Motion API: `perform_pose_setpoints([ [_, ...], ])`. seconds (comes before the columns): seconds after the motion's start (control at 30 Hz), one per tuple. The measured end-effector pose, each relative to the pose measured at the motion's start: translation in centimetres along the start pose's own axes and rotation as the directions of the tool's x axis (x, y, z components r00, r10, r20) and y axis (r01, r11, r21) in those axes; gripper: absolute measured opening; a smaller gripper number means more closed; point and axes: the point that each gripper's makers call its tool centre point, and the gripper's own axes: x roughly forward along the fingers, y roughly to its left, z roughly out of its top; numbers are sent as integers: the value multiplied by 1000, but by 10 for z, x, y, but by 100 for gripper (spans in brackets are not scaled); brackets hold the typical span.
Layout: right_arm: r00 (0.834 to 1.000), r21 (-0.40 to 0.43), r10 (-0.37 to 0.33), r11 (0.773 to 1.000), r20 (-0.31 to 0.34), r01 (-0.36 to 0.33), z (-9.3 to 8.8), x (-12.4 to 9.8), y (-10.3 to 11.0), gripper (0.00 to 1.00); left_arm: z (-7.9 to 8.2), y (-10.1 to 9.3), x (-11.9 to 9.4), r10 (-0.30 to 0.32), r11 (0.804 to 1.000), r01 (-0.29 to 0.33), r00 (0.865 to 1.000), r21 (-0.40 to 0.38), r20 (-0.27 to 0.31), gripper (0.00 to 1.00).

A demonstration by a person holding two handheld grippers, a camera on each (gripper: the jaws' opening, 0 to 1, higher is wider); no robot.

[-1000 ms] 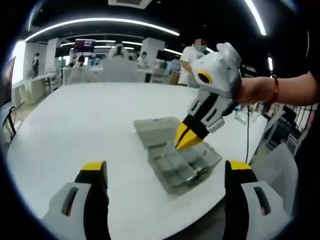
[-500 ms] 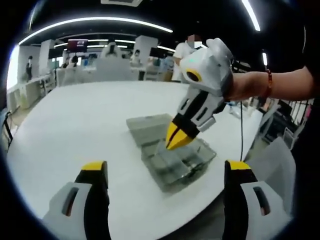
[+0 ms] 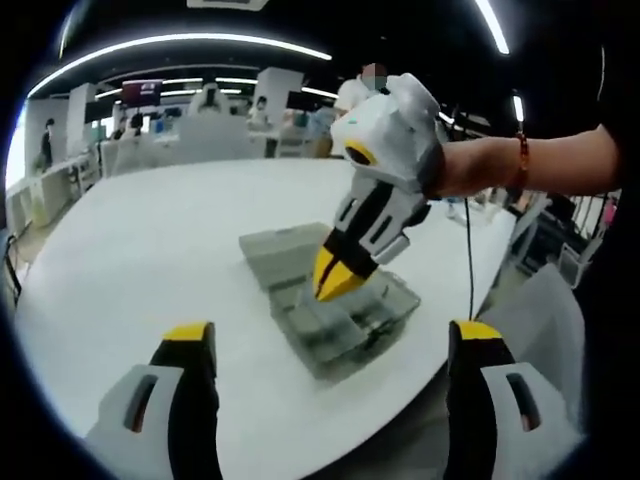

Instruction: Insert the divider into the dual guide fixture by aligning both edges with the guide slots and pushing it downward to the bottom, including one-sided entry, uneven engagement, binding, and posture correction.

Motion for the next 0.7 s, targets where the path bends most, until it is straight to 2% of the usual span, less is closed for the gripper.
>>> perform_pose_setpoints([
  [0.2,1000,16,-4,1000,11,4,-1,1,-1,0,-3,-3,2,-18,1000,18,1000,8,-23,94],
  [0.7,1000,31,-4,1000,4,4,-5,8,-4,0,-5,-4,3,-22,1000,22,999,10,-34,93],
])
